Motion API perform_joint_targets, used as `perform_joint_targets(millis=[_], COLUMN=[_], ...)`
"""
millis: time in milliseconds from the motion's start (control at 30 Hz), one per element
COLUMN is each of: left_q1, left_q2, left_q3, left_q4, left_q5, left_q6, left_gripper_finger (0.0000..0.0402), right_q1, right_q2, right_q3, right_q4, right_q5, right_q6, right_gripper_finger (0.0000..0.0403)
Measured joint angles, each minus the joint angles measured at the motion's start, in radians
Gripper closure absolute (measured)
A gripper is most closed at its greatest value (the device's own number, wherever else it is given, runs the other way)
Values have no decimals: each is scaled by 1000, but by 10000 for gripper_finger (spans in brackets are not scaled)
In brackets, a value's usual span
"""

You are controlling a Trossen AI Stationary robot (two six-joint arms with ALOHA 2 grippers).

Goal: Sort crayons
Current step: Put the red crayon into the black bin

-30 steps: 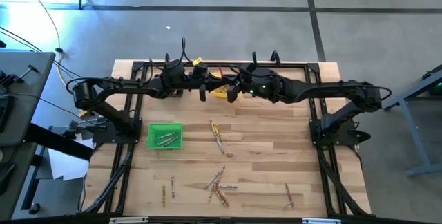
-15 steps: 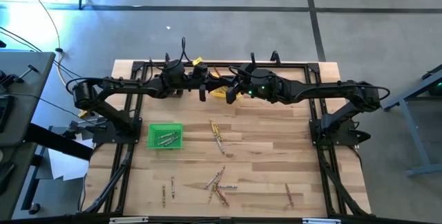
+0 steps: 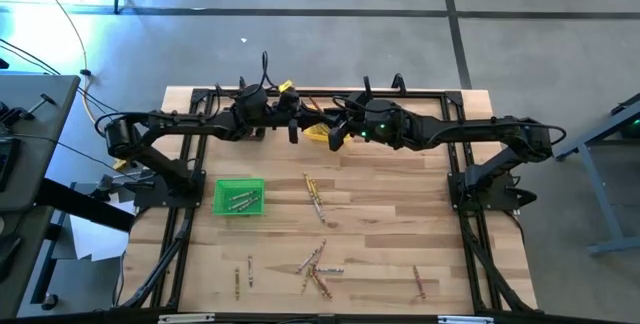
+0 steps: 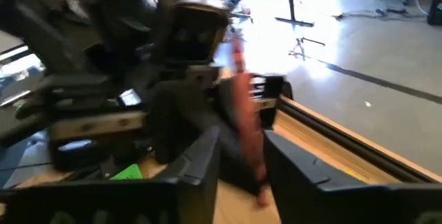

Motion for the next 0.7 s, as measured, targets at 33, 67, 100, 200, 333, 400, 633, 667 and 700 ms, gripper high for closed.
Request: perform_joint_targets(millis=[33,67,100,200,333,400,633,667,700], left_q1=[6,12,20,73,180,236,376,389,399], left_q2=[0,-1,-1,-25,-96,-141,-247,-254,-258], left_q3=[1,1,1,1,1,1,-1,-1,-1], left_q4=[-1,-4,-10,-106,-461,-688,-1279,-1322,-1352], left_q5=[-1,0,5,58,73,39,-334,-379,-414], left_q6=[-1,-2,-3,-3,80,170,360,362,362], left_gripper_finger=[399,399,399,399,396,395,393,393,393], right_q1=[1,1,1,1,0,0,-3,-8,-13], right_q2=[-5,-13,-22,-58,-105,-123,-134,-134,-134], right_q3=[0,0,0,0,0,0,0,0,0], right_q4=[-3,-14,-23,-60,-149,-203,-359,-374,-389], right_q5=[-5,-5,-5,-1,5,5,59,64,65], right_q6=[-14,-29,-39,-61,-58,-58,-18,-10,-6], right_gripper_finger=[290,281,273,257,253,255,258,258,258])
